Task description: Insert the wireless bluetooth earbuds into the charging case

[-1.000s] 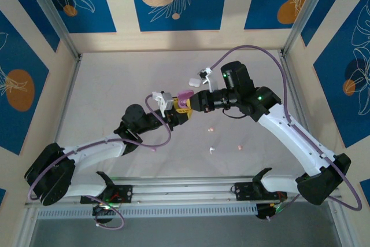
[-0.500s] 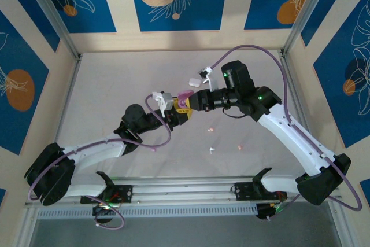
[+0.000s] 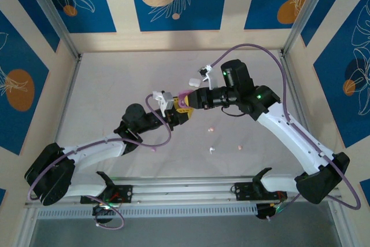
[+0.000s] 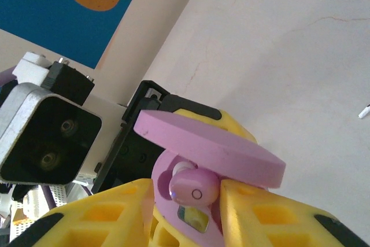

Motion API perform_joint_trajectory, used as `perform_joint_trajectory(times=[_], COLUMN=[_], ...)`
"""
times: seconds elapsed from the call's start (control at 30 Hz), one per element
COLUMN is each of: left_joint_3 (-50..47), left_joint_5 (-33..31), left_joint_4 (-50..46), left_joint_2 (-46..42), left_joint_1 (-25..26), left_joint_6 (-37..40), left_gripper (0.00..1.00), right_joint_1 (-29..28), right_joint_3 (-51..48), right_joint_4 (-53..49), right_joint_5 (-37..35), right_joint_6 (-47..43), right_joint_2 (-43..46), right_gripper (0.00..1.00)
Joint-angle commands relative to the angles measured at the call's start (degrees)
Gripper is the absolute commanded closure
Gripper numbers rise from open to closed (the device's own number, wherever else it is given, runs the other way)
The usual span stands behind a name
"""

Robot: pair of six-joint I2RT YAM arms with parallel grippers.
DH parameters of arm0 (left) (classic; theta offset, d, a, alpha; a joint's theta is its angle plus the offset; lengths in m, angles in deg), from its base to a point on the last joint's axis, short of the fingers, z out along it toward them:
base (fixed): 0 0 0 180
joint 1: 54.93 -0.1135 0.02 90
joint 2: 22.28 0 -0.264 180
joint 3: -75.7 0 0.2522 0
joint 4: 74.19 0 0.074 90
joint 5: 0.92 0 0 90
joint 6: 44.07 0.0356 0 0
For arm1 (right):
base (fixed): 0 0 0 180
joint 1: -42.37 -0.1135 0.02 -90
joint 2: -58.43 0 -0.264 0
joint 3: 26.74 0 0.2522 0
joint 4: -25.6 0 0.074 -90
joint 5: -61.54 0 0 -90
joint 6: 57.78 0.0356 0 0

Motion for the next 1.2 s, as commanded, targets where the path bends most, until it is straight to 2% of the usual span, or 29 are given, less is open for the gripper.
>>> perform_joint_trajectory(times=[0.0,0.2,0.33,0.6,0.73,0.83,1.17], left_joint_3=[2.47,2.62,2.62,2.64,2.97,3.07,3.39], left_joint_5=[2.05,2.04,1.86,1.51,1.93,2.06,1.95], left_joint_4=[1.64,1.18,1.43,1.53,1.27,1.01,1.09], left_joint_2=[-0.11,-0.13,-0.02,-0.11,0.07,0.11,0.18], left_joint_1=[0.79,0.92,0.98,0.98,0.97,1.06,1.09], left_joint_6=[1.59,2.0,1.89,2.02,2.04,2.1,2.0], left_gripper=[0.67,0.67,0.67,0.67,0.67,0.67,0.67], right_joint_1=[0.02,-0.59,-1.42,-1.87,-1.87,-1.78,-2.02], right_joint_3=[1.59,2.23,2.57,2.55,2.67,2.76,2.75], right_joint_4=[-0.13,-0.75,-0.88,-1.36,-1.8,-1.72,-2.06], right_joint_5=[-0.24,-0.51,-0.28,0.39,-1.92,-1.8,-1.15], right_joint_6=[0.54,-0.43,-1.67,-3.84,-3.33,-2.94,-3.51], right_joint_2=[-0.67,-1.26,-1.35,-0.74,-0.76,-1.09,-1.59], right_gripper=[0.64,0.65,0.69,0.7,0.69,0.73,0.7])
